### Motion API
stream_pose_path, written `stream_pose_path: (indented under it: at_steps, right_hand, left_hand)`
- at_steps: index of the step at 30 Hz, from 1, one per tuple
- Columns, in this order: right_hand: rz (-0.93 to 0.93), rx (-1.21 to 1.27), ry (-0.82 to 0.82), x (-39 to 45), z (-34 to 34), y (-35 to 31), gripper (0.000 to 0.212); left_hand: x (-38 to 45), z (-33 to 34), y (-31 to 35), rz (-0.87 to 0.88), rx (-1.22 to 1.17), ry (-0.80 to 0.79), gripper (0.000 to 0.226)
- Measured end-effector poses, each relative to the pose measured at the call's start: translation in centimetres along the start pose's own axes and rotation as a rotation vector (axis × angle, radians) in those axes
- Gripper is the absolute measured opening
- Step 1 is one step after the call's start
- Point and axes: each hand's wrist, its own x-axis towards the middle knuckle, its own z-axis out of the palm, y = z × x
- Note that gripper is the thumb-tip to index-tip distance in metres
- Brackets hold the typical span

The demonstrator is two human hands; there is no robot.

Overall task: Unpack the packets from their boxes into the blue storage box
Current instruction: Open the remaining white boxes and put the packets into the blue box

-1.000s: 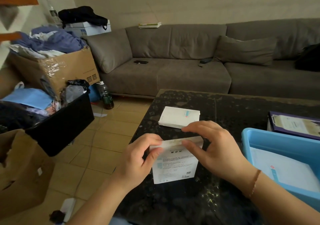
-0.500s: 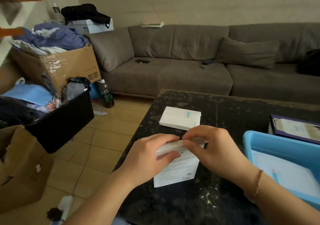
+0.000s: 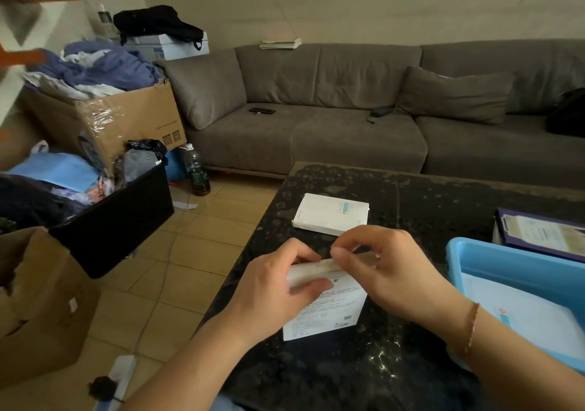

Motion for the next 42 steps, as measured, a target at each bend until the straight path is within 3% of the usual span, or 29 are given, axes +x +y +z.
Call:
stream_pose_path:
  at_steps: [4, 12, 17, 22, 25, 28, 33, 38, 42]
  right_hand:
    - [0.052, -0.028, 0.041, 0.2, 0.5, -0.8, 0.021]
    - [0.185, 0.038, -0.084, 1.2, 0.9, -1.5, 0.016]
    - [0.102, 0.126, -0.104, 0.6, 1.3, -0.5, 0.016]
    - [-0.041, 0.204, -0.025, -0.4, 2.2, 1.2, 0.015]
    - [-0.249, 0.077, 0.105, -0.9, 3.0, 2.2, 0.003]
    - [-0.391, 0.028, 0.180, -1.8, 2.7, 2.8, 0.007]
    - [-0.190, 0.330, 0.283, -1.6, 1.8, 2.1, 0.020]
    - [-0.163, 0.036, 0.248, -1.1, 2.1, 1.9, 0.039]
    - [-0.352, -0.194, 0.388, -1.2, 3.3, 2.5, 0.024]
  left_hand:
    - [0.0, 0.0, 0.0, 0.011, 0.017, 0.013, 0.033]
    - [0.1, 0.0, 0.0, 0.051, -0.017, -0.006, 0.030]
    - [0.3, 0.0, 0.0, 0.091, -0.011, 0.015, 0.030]
    - [0.5, 0.0, -0.1, 0.120, 0.012, 0.023, 0.027]
    - [0.5, -0.1, -0.1, 0.121, 0.010, 0.025, 0.028]
    - [0.5, -0.1, -0.2, 0.132, -0.001, 0.018, 0.029]
    - [0.5, 0.3, -0.6, 0.176, -0.001, 0.036, 0.030]
    - [0.5, 0.2, -0.9, 0.193, -0.033, 0.029, 0.025]
    - [0.6, 0.3, -1.1, 0.198, -0.066, 0.036, 0.029]
